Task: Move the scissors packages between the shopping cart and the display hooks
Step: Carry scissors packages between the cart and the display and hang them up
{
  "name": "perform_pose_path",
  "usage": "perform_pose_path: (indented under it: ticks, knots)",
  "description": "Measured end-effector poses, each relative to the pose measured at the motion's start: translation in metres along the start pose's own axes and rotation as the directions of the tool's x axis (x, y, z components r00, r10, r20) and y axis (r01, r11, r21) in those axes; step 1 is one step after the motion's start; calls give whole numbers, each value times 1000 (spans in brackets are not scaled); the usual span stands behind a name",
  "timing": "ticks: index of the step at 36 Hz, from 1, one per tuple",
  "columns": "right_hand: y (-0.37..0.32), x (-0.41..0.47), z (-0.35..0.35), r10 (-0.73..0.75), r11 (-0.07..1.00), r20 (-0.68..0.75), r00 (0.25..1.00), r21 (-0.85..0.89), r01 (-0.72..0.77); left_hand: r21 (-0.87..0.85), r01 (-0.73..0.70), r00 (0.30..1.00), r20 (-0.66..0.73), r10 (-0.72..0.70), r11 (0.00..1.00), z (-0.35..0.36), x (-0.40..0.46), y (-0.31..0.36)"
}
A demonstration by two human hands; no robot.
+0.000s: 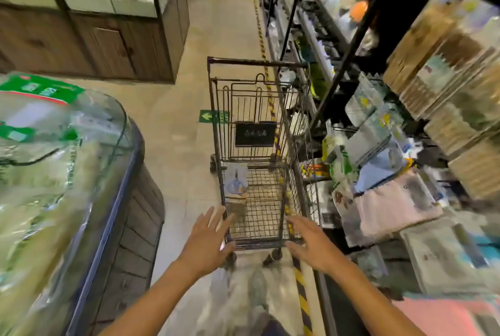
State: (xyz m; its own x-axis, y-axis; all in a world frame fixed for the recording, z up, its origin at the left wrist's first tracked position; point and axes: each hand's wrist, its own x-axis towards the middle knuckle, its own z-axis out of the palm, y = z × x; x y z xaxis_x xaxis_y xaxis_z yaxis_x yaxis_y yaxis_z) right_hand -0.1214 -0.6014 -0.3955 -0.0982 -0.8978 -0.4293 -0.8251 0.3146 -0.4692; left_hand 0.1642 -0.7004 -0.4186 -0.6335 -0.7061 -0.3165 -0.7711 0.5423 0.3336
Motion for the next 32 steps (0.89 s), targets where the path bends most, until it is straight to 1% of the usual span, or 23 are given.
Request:
perform_pose_path:
  ticks: [2,4,6,7,8,9,12,14,17,22,26,29,32]
  knots:
    - [9,27,-7,-11,1000,14,1000,-25,11,39,35,999,37,-36,999,0,23,2]
    - [20,58,-14,-19,999,37,999,-41,20,104,27,998,62,-33,994,-2,51,6]
    - [32,91,-23,-19,998,49,999,-61,22,152,44,997,55,-53,987,-2,84,9]
    - [38,106,-28,-13,997,54,998,-70,17,126,58,993,95,-70,990,-5,100,12]
    - [45,121,-31,-11,997,56,998,-80,16,99,73,993,90,-82,992,-4,115,14]
    - [50,135,-33,0,997,64,998,-80,5,85,102,984,139,-113,991,-4,129,16]
    - [62,173,-36,25,996,111,993,-86,-15,116,119,987,97,-130,986,1,168,17]
    - [70,203,-37,9,994,169,986,-108,10,78,151,981,112,-159,985,9,194,13]
    - [83,238,-37,20,994,226,974,-106,4,77,203,962,169,-214,976,23,226,8]
    - [107,287,-13,60,998,267,962,-41,-50,43,259,930,259,-261,965,64,270,-6]
    - [124,325,17,135,991,367,920,-41,-129,28,319,887,344,-309,947,101,303,-25]
    - [137,351,42,144,988,390,909,-7,-154,-64,359,891,322,-321,931,131,322,-41]
    - [147,380,76,163,982,441,883,11,-187,-128,412,868,358,-345,902,155,335,-56]
